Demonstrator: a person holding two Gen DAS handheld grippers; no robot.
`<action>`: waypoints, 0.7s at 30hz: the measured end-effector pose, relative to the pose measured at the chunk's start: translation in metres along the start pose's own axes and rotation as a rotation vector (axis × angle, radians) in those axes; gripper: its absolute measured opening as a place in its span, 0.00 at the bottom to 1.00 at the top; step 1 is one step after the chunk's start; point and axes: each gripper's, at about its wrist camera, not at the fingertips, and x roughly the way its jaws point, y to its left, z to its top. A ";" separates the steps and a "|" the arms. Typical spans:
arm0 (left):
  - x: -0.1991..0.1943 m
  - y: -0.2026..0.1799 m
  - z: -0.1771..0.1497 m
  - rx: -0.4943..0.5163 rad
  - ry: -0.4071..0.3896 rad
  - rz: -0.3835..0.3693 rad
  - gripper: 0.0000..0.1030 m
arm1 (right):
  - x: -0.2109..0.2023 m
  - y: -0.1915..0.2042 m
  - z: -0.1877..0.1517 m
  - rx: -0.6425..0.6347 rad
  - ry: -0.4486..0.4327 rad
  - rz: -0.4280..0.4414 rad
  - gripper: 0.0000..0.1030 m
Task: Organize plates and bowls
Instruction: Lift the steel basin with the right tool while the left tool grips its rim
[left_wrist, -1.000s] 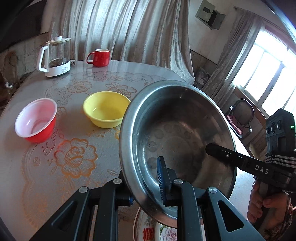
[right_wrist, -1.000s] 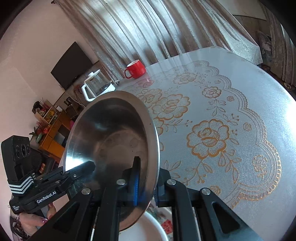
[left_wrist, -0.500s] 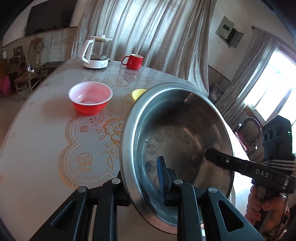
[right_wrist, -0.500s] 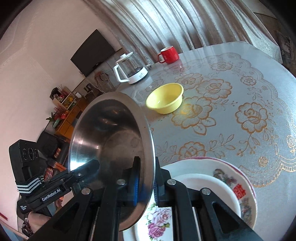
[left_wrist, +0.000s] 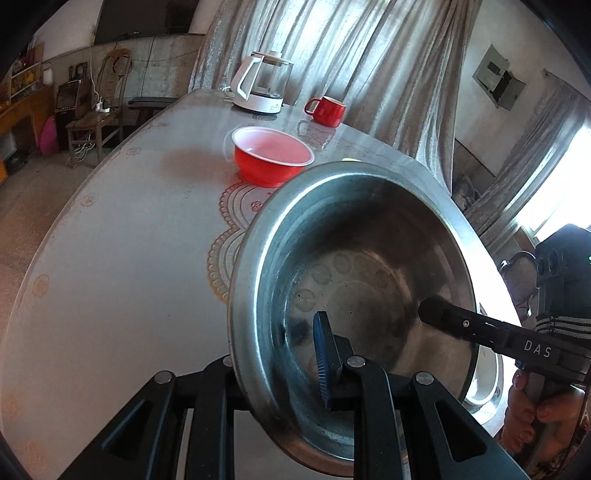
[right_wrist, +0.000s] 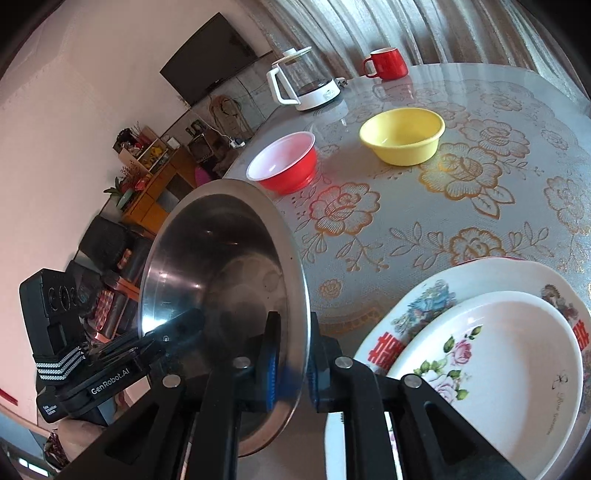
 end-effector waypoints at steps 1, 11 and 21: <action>0.000 0.002 -0.002 -0.007 0.004 0.004 0.20 | 0.004 0.003 -0.001 -0.007 0.010 -0.002 0.13; 0.007 0.016 -0.016 -0.046 0.040 0.022 0.20 | 0.029 0.016 -0.006 -0.044 0.092 -0.042 0.13; 0.019 0.025 -0.029 -0.075 0.086 0.008 0.20 | 0.038 0.024 -0.001 -0.060 0.121 -0.114 0.24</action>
